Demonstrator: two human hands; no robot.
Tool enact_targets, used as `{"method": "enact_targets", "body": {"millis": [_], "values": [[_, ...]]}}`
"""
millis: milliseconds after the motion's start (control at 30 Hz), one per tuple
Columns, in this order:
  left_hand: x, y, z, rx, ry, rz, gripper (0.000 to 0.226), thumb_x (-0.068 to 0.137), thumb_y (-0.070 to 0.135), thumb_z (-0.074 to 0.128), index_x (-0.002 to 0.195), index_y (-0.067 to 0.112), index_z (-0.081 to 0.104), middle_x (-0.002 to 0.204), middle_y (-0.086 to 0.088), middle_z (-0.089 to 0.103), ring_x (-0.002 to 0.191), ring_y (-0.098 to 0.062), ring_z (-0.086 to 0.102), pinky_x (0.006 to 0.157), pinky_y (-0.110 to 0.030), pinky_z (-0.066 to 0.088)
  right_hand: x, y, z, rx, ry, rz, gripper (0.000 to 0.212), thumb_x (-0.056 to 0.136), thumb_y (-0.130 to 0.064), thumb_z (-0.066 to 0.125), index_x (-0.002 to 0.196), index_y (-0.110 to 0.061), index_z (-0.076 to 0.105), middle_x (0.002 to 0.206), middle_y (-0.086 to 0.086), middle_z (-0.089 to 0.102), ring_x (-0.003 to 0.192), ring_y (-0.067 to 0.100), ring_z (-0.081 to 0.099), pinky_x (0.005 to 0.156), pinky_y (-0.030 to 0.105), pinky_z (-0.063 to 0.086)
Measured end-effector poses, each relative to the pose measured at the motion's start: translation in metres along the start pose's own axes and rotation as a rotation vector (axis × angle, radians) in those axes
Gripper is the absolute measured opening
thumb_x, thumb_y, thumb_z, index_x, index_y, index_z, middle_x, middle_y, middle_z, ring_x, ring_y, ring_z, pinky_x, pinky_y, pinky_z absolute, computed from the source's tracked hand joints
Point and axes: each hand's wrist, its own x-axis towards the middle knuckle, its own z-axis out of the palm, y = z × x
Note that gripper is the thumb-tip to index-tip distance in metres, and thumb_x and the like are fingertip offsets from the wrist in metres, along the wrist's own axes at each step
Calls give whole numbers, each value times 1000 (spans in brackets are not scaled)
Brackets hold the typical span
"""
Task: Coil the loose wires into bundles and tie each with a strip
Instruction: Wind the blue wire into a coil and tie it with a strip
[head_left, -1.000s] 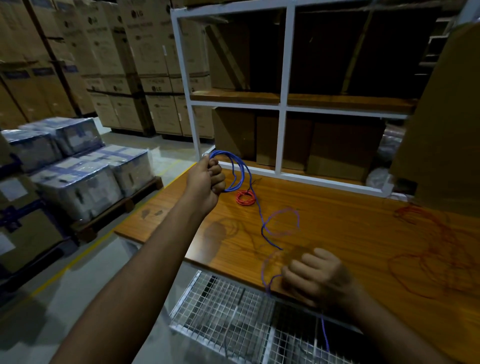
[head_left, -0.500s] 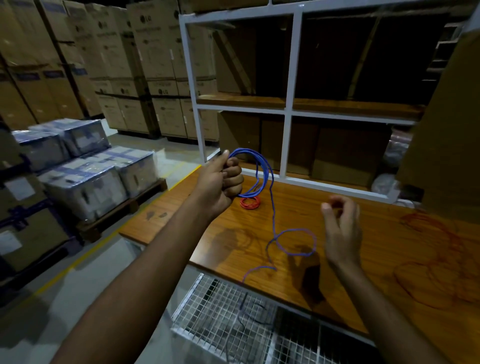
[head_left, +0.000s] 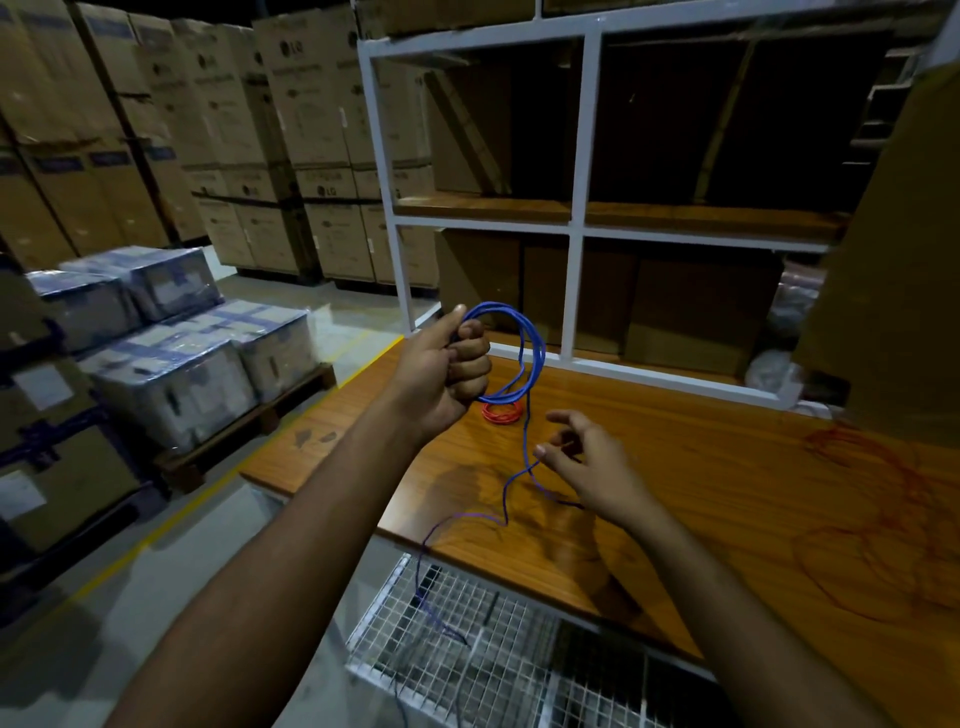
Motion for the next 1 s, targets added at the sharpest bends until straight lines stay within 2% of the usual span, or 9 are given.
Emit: {"method": "enact_targets", "body": {"millis": [100, 167, 233, 300, 433, 567, 700, 833, 1000], "values": [[-2, -3, 2, 56, 3, -31, 40, 106, 37, 33, 70, 20, 40, 48, 10, 26, 36, -3, 21, 35, -18, 13, 6, -16, 3, -303, 81, 27, 51, 89, -58, 59, 135, -42, 45, 107, -12, 53, 110, 14, 54, 97, 46, 40], [-2, -6, 2, 102, 19, -45, 41, 106, 37, 34, 69, 21, 40, 48, 10, 25, 36, -3, 20, 34, -18, 14, 10, -25, 6, -297, 94, 29, 33, 92, -48, 61, 124, -40, 55, 107, -8, 52, 109, 16, 53, 95, 44, 41], [-2, -5, 0, 146, 45, -22, 40, 106, 37, 34, 70, 21, 41, 49, 10, 25, 36, -3, 20, 34, -18, 14, 12, -27, 9, -179, 110, 1, 7, 95, -35, 63, 101, -35, 65, 102, -6, 58, 100, 16, 57, 89, 42, 47], [-3, -2, -5, 185, 88, 41, 40, 107, 36, 33, 71, 20, 41, 50, 9, 25, 37, -3, 19, 35, -18, 13, 7, -27, 8, 69, 131, 43, 10, 96, -26, 62, 88, -29, 66, 93, -6, 67, 91, 15, 63, 84, 41, 54], [-3, 2, -16, 187, 157, 125, 40, 108, 35, 31, 72, 20, 42, 51, 9, 26, 39, -4, 19, 38, -19, 12, -9, -36, 0, 510, 215, 171, 5, 98, -14, 59, 101, -13, 63, 81, 5, 72, 71, 19, 73, 70, 43, 63], [0, -8, -15, 210, 165, 108, 40, 108, 35, 31, 72, 19, 40, 50, 9, 26, 38, -4, 19, 36, -18, 14, -14, -43, 12, -44, 176, 95, 9, 96, -19, 60, 88, -24, 59, 82, 3, 67, 64, 20, 70, 57, 43, 61], [4, -20, -14, 230, 152, 102, 40, 108, 36, 32, 73, 19, 41, 52, 9, 27, 39, -4, 20, 34, -18, 18, -25, -62, 10, -658, -72, -74, 14, 96, -18, 56, 109, -17, 60, 103, 8, 62, 94, 26, 64, 78, 39, 56], [4, -16, -18, 148, 186, 114, 39, 108, 36, 32, 74, 19, 42, 51, 9, 29, 38, -4, 21, 34, -18, 18, -36, -57, -2, -856, -86, -209, 28, 94, -24, 61, 120, -22, 52, 113, 1, 61, 112, 25, 54, 96, 47, 35], [5, 0, -26, 65, 213, 174, 40, 108, 36, 29, 74, 20, 40, 48, 10, 29, 36, -3, 21, 32, -17, 17, -35, -18, -25, -852, 197, -163, 26, 87, -45, 66, 110, -32, 66, 114, -1, 44, 112, 21, 37, 90, 41, 30]]}}
